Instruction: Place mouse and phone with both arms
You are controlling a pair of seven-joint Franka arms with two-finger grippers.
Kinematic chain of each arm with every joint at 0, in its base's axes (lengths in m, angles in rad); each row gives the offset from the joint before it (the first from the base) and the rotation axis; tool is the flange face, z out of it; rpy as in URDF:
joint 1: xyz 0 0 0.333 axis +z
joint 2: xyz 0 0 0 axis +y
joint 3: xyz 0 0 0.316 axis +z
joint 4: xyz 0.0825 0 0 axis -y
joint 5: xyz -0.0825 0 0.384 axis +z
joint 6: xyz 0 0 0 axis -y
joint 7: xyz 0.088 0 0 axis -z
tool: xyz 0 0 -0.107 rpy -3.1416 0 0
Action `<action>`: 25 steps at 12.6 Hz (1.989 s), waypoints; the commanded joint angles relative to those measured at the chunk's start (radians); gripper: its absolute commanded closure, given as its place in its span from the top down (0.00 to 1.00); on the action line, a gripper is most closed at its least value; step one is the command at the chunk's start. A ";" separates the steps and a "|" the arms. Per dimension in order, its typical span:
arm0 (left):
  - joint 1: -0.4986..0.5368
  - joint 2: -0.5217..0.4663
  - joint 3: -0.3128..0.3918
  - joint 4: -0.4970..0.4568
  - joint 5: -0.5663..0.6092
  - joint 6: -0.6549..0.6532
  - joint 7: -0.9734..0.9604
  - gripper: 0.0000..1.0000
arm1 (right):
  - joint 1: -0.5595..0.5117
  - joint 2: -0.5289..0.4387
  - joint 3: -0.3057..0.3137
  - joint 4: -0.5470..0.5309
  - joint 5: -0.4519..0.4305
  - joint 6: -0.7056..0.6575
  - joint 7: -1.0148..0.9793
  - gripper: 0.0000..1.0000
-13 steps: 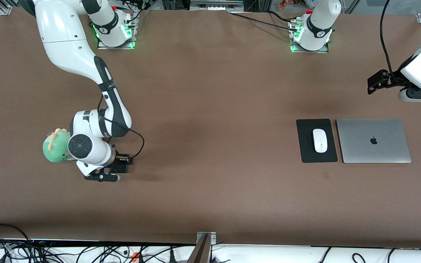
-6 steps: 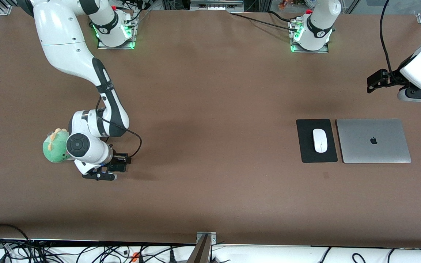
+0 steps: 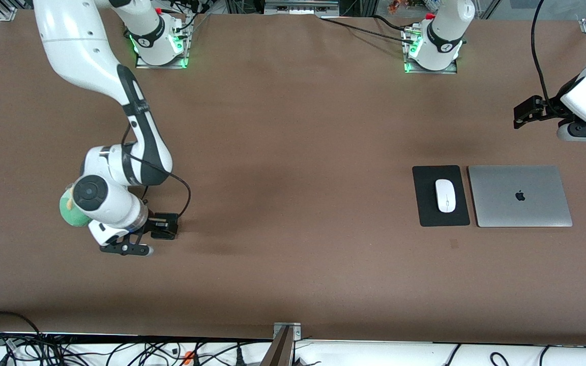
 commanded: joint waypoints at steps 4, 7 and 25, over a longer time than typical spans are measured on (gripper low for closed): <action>0.007 -0.003 0.003 0.002 -0.029 -0.012 0.009 1.00 | -0.007 -0.253 0.011 -0.027 0.010 -0.242 0.010 1.00; 0.008 -0.003 0.003 0.002 -0.027 -0.012 0.011 1.00 | -0.010 -0.379 0.005 -0.027 0.008 -0.418 -0.003 1.00; -0.010 -0.003 -0.025 0.038 -0.029 -0.012 -0.003 1.00 | -0.023 -0.655 -0.015 -0.142 -0.059 -0.614 -0.109 1.00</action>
